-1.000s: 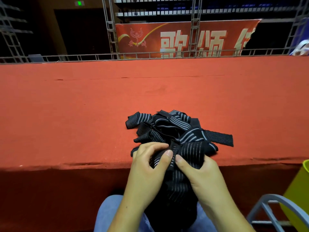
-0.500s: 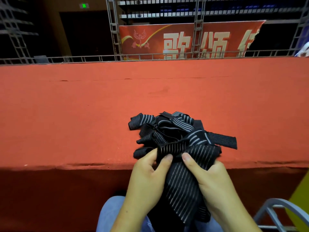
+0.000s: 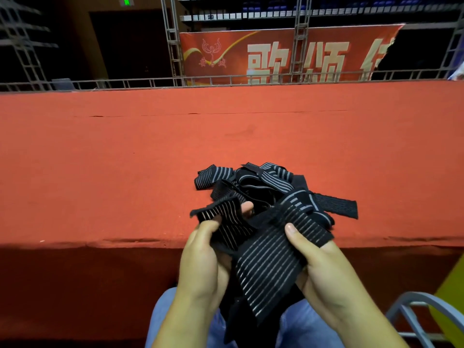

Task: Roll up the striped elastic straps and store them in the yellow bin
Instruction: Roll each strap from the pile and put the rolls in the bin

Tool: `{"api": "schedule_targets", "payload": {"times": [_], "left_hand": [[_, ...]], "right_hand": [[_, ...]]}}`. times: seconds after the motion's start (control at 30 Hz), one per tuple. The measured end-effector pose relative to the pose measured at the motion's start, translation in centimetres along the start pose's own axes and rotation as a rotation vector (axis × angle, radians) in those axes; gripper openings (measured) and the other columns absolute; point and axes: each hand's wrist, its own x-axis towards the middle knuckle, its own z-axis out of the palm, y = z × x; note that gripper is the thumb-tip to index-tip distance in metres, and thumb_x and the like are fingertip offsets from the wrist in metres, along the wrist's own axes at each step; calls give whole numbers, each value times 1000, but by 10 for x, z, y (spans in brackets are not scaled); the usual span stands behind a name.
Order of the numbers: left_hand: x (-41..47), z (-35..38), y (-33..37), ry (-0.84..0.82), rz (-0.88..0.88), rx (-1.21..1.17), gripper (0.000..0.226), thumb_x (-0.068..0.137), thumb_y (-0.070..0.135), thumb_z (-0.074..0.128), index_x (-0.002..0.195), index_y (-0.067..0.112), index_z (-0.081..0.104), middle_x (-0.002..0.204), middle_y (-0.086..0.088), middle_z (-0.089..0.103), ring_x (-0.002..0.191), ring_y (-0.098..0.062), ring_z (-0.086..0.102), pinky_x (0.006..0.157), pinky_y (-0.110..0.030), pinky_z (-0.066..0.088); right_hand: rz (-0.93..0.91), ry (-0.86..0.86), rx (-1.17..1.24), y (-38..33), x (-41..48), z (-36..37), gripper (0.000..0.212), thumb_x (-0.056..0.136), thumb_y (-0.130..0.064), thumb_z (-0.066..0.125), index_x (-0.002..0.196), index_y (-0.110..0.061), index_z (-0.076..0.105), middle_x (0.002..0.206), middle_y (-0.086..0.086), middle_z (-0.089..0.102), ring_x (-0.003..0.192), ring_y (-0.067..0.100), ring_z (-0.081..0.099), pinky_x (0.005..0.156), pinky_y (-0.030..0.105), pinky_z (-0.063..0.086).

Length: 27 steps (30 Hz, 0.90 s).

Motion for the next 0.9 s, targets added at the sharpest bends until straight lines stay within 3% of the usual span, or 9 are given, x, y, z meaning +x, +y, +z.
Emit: {"api": "schedule_targets", "payload": {"times": [0.23, 0.37, 0.47, 0.57, 0.77, 0.9], "left_hand": [[8, -11, -1, 85, 13, -153, 46, 102, 15, 34, 122, -12, 66, 120, -28, 72, 114, -35, 70, 101, -46, 53], [6, -11, 3, 172, 23, -194, 39, 105, 16, 38, 104, -8, 69, 100, -23, 76, 86, -28, 76, 76, -35, 65], [9, -14, 7, 243, 62, -216, 33, 107, 16, 41, 104, -5, 66, 92, -20, 74, 81, -27, 75, 69, -35, 64], [13, -22, 12, 323, 131, -250, 28, 108, 14, 43, 109, -2, 65, 92, -17, 77, 82, -25, 77, 67, -35, 64], [23, -41, 17, 420, 201, -195, 25, 110, 15, 44, 104, 8, 66, 89, -6, 80, 82, -16, 78, 70, -34, 65], [27, -50, 13, 451, 194, -121, 22, 108, 12, 47, 118, 14, 67, 107, -7, 77, 97, -19, 74, 81, -39, 60]], "right_hand": [[-72, 50, 13, 2, 2, -1, 21, 105, -8, 55, 117, -9, 73, 111, 11, 81, 100, 23, 79, 73, 28, 63], [-89, 109, 120, 1, 6, 0, 23, 107, -6, 51, 116, -5, 72, 109, 14, 81, 99, 24, 80, 73, 30, 65], [-94, 163, 178, -1, 7, -3, 23, 107, -6, 51, 119, -2, 71, 110, 14, 80, 98, 25, 80, 71, 32, 66], [-103, 198, 244, -5, 8, -6, 24, 108, -5, 50, 118, -1, 71, 111, 15, 80, 97, 26, 80, 71, 36, 66], [-78, 206, 315, -10, 8, -10, 31, 105, -11, 54, 128, 5, 68, 124, 22, 75, 113, 34, 75, 93, 49, 61], [-94, 118, 264, -12, 4, -6, 45, 94, -22, 65, 133, 1, 68, 126, 19, 75, 117, 33, 74, 93, 47, 62]]}}
